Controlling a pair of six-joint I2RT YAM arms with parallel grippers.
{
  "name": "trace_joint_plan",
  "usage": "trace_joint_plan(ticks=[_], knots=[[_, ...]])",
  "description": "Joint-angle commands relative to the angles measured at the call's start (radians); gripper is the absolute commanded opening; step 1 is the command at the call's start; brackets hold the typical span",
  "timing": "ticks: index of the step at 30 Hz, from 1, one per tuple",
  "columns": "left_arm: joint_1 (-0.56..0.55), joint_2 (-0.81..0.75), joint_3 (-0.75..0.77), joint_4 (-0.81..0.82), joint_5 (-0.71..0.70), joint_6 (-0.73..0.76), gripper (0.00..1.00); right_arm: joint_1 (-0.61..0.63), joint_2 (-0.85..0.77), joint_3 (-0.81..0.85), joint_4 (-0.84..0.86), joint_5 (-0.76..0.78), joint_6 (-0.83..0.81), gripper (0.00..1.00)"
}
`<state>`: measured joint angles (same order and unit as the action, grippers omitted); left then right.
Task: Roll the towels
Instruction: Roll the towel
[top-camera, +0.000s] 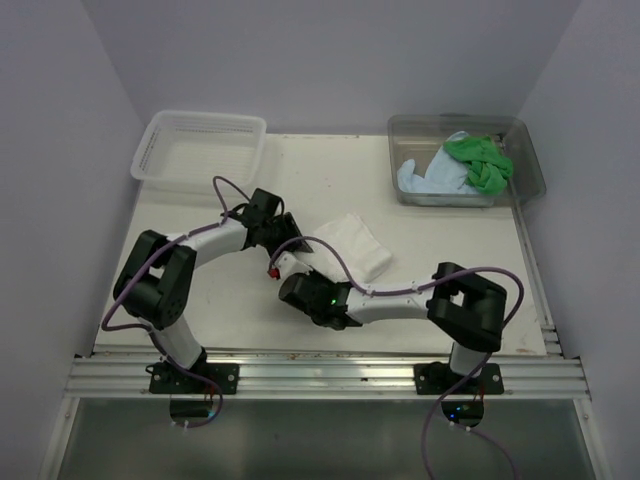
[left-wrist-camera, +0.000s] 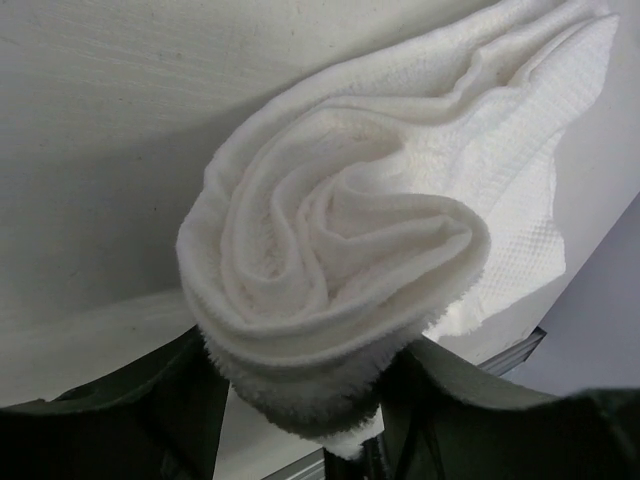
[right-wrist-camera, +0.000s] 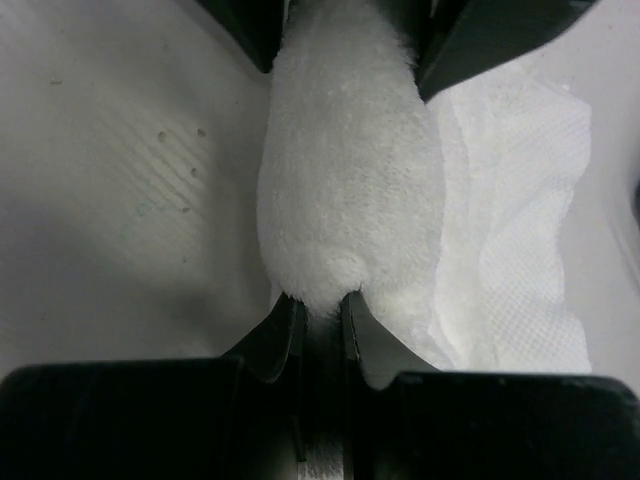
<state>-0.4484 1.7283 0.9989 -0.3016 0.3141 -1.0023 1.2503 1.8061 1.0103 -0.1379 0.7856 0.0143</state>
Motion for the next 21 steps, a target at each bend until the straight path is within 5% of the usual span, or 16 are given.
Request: trace_joint_plan(ticks=[1, 7, 21], knots=[[-0.001, -0.061, 0.017, -0.071, -0.053, 0.025, 0.6, -0.09, -0.114, -0.048, 0.058, -0.233, 0.118, 0.0], [-0.003, -0.113, 0.017, -0.048, -0.058, 0.048, 0.88, -0.209, -0.218, -0.102, 0.08, -0.529, 0.188, 0.0], [-0.003, -0.085, -0.032, 0.064, 0.02, 0.041, 0.88, -0.456, -0.291, -0.269, 0.287, -1.072, 0.502, 0.0]])
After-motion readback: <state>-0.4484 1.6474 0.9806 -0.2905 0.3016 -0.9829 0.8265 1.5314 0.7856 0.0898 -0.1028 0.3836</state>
